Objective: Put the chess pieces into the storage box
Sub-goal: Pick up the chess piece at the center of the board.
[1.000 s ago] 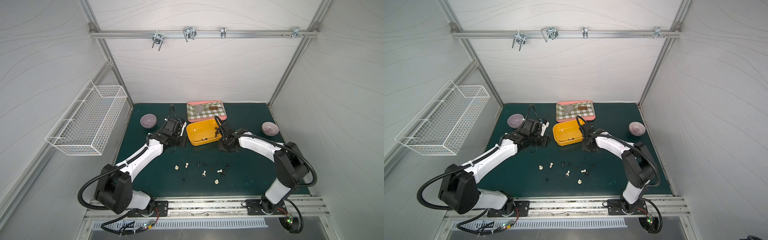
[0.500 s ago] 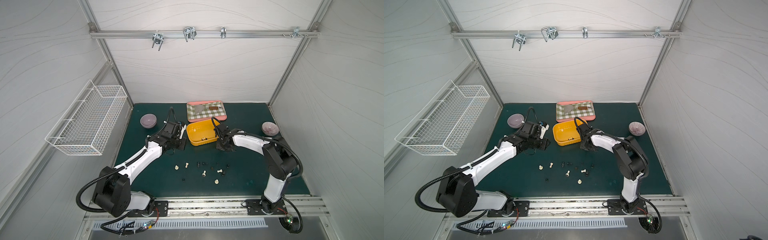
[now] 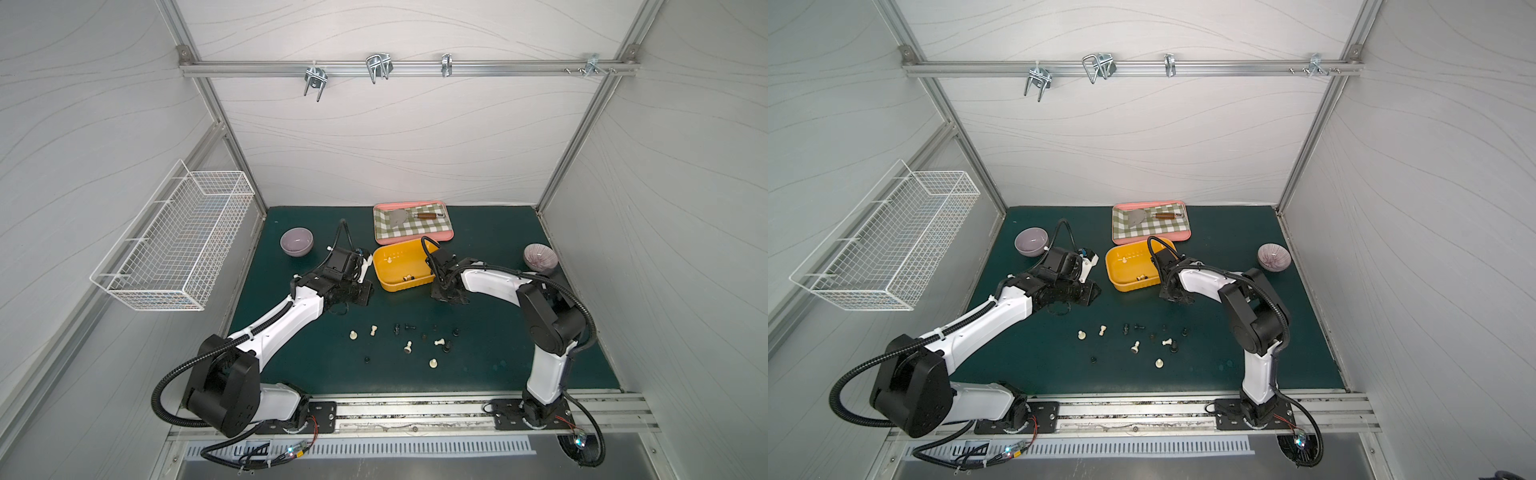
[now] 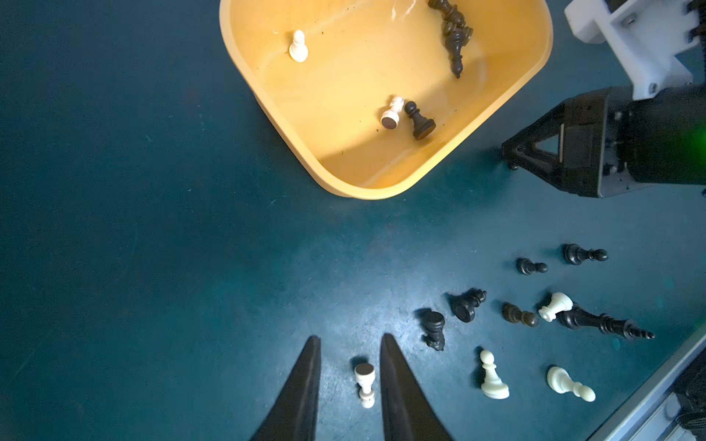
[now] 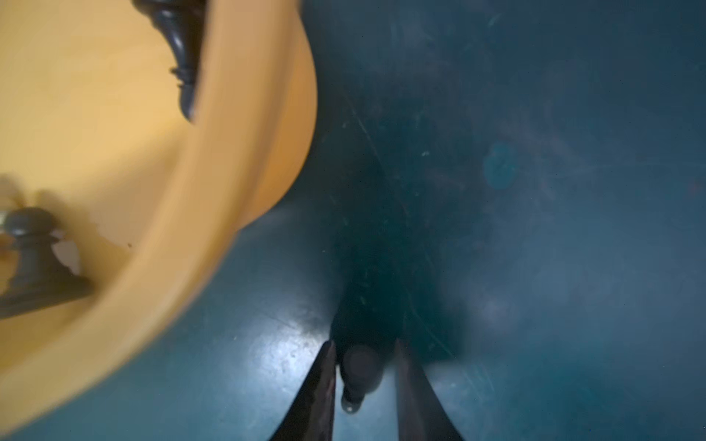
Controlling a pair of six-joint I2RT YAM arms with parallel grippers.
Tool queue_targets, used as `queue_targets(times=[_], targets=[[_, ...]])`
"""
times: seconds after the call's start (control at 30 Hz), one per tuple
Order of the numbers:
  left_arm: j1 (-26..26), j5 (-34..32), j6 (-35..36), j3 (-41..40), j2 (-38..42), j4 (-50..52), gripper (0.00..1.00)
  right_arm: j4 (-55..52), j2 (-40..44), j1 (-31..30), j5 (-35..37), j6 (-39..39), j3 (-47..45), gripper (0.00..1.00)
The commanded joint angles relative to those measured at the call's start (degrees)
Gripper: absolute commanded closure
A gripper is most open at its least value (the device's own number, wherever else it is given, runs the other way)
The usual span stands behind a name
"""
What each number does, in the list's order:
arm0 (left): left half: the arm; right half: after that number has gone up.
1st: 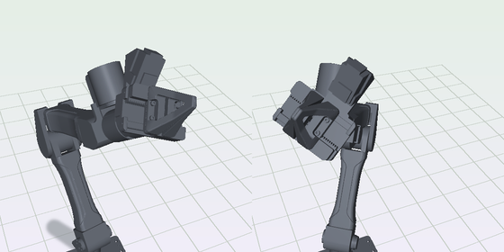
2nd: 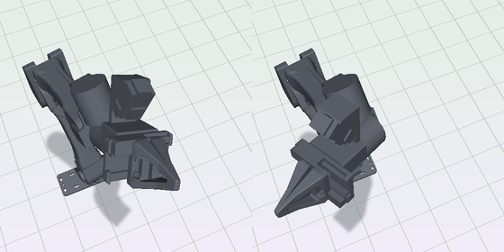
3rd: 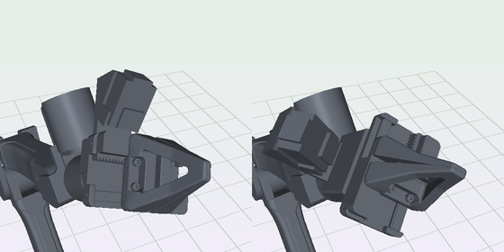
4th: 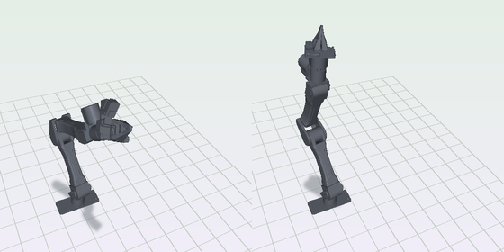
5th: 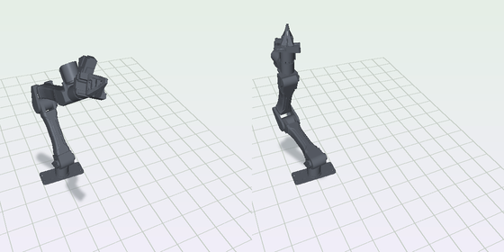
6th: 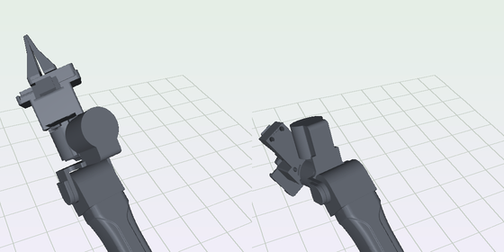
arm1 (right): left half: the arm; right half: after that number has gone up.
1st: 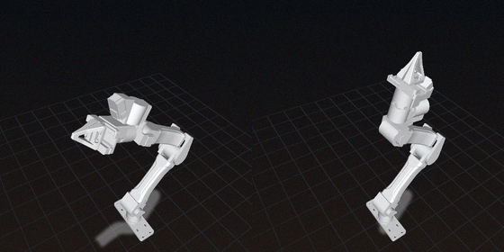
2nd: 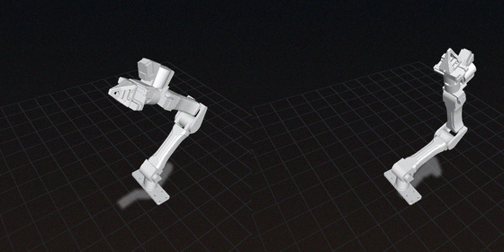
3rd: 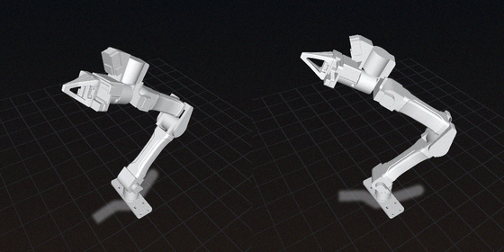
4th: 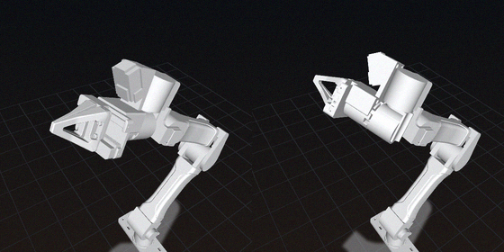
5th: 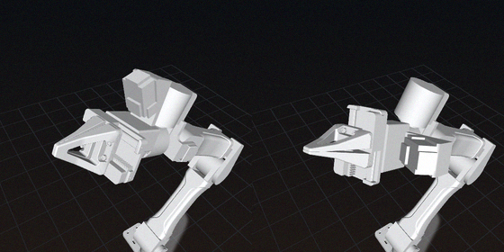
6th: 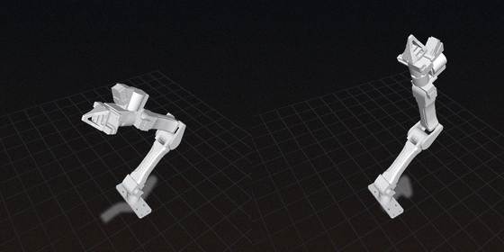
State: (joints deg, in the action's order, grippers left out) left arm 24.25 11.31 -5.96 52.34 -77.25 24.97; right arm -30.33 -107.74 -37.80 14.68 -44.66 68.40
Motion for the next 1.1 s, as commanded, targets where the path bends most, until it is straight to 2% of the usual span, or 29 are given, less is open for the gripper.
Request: queue_targets(times=[0.0,0.7,1.07], targets=[[-0.37,1.35,0.68,-0.31,0.90,-1.96,0.71,-0.06,-1.70,-0.35,0.79,-1.34,1.09,0.74],[-0.52,2.53,0.07,-0.04,-0.29,-2.39,0.72,-0.71,-0.08,-0.41,-0.13,0.39,1.35,0.85],[-0.52,2.53,-0.44,-0.12,-0.53,-2.21,0.72,-3.73,6.19,-0.10,-0.74,6.20,8.79,0.85]])
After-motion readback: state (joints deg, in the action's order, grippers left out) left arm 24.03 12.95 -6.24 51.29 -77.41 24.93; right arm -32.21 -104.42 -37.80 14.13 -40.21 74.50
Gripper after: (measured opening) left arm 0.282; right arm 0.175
